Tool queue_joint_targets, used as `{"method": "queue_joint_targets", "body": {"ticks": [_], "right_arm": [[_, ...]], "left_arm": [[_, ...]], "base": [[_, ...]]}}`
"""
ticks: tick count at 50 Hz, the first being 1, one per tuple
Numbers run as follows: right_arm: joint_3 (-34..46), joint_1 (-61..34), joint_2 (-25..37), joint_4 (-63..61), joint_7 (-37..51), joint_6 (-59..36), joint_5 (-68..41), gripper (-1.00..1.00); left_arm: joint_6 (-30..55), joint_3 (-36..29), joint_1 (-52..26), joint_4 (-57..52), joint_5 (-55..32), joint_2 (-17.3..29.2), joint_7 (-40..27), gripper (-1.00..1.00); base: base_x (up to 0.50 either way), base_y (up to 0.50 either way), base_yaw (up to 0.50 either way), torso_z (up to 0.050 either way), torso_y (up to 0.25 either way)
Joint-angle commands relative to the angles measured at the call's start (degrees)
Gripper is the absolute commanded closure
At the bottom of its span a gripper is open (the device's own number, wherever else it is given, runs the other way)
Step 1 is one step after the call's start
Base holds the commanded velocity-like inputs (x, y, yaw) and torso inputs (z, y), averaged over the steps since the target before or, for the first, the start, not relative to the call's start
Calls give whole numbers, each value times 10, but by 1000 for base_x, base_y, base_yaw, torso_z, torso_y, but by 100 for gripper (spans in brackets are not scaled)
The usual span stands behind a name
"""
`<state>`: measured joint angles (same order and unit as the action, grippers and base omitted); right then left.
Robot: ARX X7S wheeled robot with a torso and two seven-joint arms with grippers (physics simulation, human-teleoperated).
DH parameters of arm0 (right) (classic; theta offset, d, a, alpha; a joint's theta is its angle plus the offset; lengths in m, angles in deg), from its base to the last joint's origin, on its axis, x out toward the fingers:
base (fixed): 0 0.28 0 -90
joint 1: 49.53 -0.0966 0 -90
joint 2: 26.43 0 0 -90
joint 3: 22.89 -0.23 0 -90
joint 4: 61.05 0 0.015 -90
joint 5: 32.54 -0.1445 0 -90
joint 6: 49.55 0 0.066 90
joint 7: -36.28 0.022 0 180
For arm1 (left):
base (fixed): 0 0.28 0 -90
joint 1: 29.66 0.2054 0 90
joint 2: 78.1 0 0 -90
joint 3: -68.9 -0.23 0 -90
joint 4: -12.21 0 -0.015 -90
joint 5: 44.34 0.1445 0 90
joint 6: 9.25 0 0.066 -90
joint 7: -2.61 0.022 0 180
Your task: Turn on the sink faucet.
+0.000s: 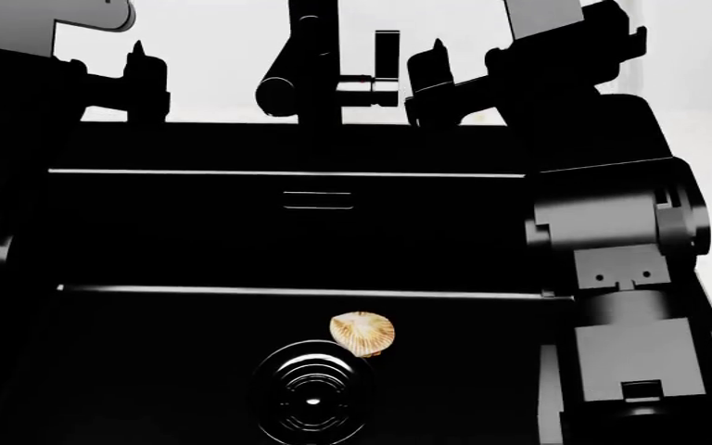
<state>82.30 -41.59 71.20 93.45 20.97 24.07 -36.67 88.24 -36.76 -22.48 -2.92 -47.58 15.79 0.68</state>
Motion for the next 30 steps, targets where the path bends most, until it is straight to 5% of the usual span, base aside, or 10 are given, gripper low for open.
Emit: {"method": "queue_joint_targets", "body": {"ticks": [1,17,25,30], "right_arm": [[-8,63,15,-87,-2,-27,-5,-100],[-4,58,10,-76,-9,-21,-13,-100],[-12,65,-3,-91,-34,-53,-36,-100],[-8,29,-28,11,-42,2,-35,-100]], "left_arm": [[-3,5,10,1,6,0,-2,-100],[-7,11,19,0,9,1,0,-100],[-10,15,36,0,7,7,2,-100],[-17,18,40,-1,5,9,11,-100]], "base": [[320,0,0,0,0],[305,0,0,0,0],[19,0,0,0,0],[0,0,0,0,0]]}}
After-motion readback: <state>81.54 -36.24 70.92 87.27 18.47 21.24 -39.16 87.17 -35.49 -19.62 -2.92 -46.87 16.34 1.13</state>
